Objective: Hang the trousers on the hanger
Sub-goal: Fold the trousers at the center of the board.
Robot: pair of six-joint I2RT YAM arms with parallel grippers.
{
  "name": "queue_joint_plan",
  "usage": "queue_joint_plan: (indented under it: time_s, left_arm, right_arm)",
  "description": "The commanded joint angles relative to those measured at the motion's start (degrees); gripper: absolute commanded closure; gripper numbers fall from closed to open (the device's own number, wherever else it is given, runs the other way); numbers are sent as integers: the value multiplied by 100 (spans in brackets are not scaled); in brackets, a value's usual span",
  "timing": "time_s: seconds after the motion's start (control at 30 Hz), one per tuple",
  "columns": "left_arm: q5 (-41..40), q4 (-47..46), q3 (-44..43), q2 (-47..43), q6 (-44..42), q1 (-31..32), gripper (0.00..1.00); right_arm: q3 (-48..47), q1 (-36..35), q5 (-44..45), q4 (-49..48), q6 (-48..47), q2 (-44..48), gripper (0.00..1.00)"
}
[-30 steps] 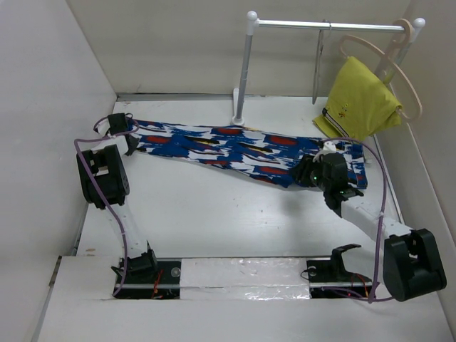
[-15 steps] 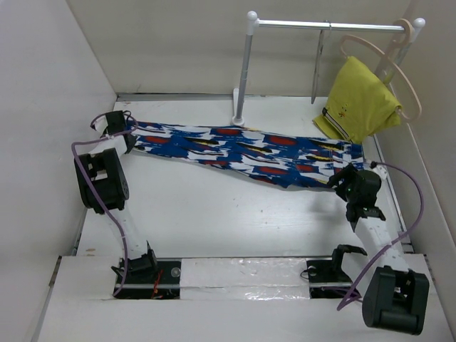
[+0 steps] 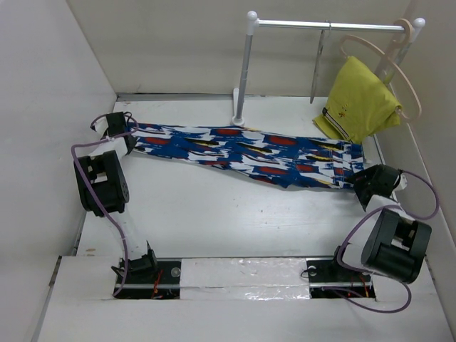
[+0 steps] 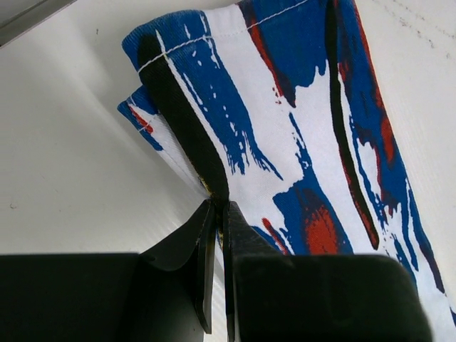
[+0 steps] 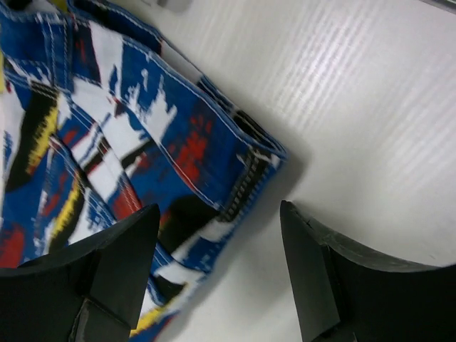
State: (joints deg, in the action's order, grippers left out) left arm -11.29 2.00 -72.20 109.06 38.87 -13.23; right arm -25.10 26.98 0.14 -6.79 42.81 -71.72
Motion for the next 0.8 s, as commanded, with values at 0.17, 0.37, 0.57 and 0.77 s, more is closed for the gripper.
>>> queue_joint_plan:
  time_s: [0.17,0.37,0.57,0.77]
  left_arm:
    - [-523,-59,197,-332,-222,-21,100]
    - [-1664,336,548,-560,-380,-21,100]
    - [-2149,564,1067,-1148,-363,-21,100]
    - [-2211,741,1516,-1887,-258,31,100]
  right_arm:
    - [-601,219,-470,-578,396,-746,75]
    - [-356,562,-455,-201,62,95,100]
    - [-161,1159,-400,660,-193,2210,100]
    - [-591,1915,-1032,1829,-509,3383,100]
